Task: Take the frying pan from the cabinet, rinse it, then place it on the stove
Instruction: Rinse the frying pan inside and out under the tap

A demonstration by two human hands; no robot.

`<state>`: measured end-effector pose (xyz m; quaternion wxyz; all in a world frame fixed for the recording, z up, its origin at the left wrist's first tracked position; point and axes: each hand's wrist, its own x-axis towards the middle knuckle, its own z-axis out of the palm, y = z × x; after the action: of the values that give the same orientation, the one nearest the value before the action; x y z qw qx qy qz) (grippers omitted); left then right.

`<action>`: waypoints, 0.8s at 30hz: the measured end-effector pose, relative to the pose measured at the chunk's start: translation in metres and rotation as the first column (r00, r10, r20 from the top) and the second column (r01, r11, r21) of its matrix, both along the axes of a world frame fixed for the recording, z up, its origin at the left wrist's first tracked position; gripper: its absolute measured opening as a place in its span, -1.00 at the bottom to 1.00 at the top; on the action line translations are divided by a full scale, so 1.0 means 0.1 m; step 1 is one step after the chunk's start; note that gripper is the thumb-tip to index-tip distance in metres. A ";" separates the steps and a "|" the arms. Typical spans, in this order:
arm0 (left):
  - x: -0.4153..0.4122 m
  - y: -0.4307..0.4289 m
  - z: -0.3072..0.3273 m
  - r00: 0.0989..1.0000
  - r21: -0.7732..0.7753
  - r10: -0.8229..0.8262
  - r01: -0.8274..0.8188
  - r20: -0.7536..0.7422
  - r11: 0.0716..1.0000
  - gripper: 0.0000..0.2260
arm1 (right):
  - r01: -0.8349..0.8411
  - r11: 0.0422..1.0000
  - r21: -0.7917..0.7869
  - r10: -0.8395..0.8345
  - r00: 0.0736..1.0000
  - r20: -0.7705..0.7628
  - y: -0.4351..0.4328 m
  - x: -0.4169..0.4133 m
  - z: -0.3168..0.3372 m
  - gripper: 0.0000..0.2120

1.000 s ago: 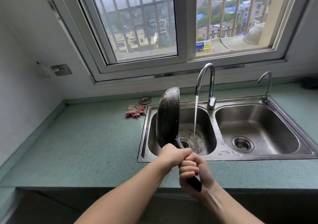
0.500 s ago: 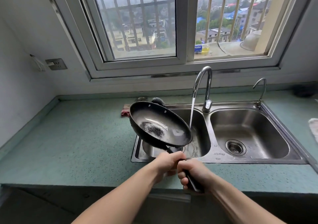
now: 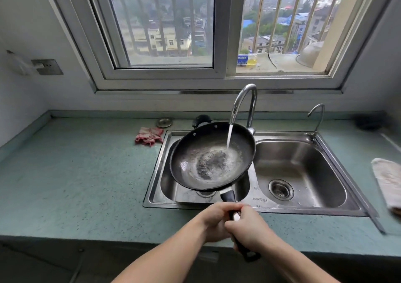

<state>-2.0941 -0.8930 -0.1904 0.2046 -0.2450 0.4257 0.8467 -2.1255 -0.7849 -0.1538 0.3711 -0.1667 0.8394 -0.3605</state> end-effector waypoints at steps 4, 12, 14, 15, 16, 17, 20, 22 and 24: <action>-0.23 0.09 -0.04 0.995 0.068 0.100 -0.102 0.030 0.992 -0.83 | -0.034 0.999 0.014 0.035 0.996 -0.078 0.12 -0.20 -0.04 -0.83; -0.42 0.03 -0.05 0.971 -0.304 0.237 -0.238 -0.043 0.922 -0.77 | 0.036 0.952 -0.305 0.030 0.978 0.208 0.04 -0.44 -0.22 -0.95; -0.41 -0.03 -0.05 0.963 -0.491 0.267 -0.254 -0.045 0.833 -0.43 | 0.081 0.925 -0.370 0.042 0.948 0.314 -0.01 -0.42 -0.23 -0.94; -0.39 -0.06 -0.03 0.965 -0.553 0.260 -0.237 -0.038 0.799 -0.37 | 0.102 0.909 -0.404 0.056 0.931 0.361 -0.04 -0.41 -0.23 -0.94; -0.37 -0.09 -0.02 0.967 -0.615 0.254 -0.221 -0.034 0.757 -0.40 | 0.126 0.889 -0.441 0.072 0.912 0.404 -0.06 -0.39 -0.22 -0.95; -0.34 -0.12 0.00 0.970 -0.674 0.240 -0.198 -0.031 0.712 -0.49 | 0.151 0.871 -0.468 0.086 0.891 0.447 -0.08 -0.37 -0.20 -0.95; -0.28 -0.17 0.15 0.982 -0.764 0.188 -0.142 -0.028 0.629 -0.76 | 0.254 0.829 -0.498 0.104 0.805 0.583 -0.14 -0.27 -0.13 -0.82; -0.22 -0.19 0.24 0.987 -0.812 0.157 -0.109 -0.021 0.573 -0.86 | 0.332 0.818 -0.470 0.106 0.716 0.690 -0.17 -0.21 -0.11 -0.68; -0.14 -0.20 0.32 0.991 -0.843 0.136 -0.087 -0.017 0.531 -0.88 | 0.412 0.806 -0.425 0.113 0.598 0.793 -0.18 -0.16 -0.10 -0.58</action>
<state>-2.1080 -0.9130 -0.1583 0.0180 -0.3613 0.7578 0.5429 -2.1412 -0.8032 -0.1633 0.5998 -0.0185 0.4512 -0.6606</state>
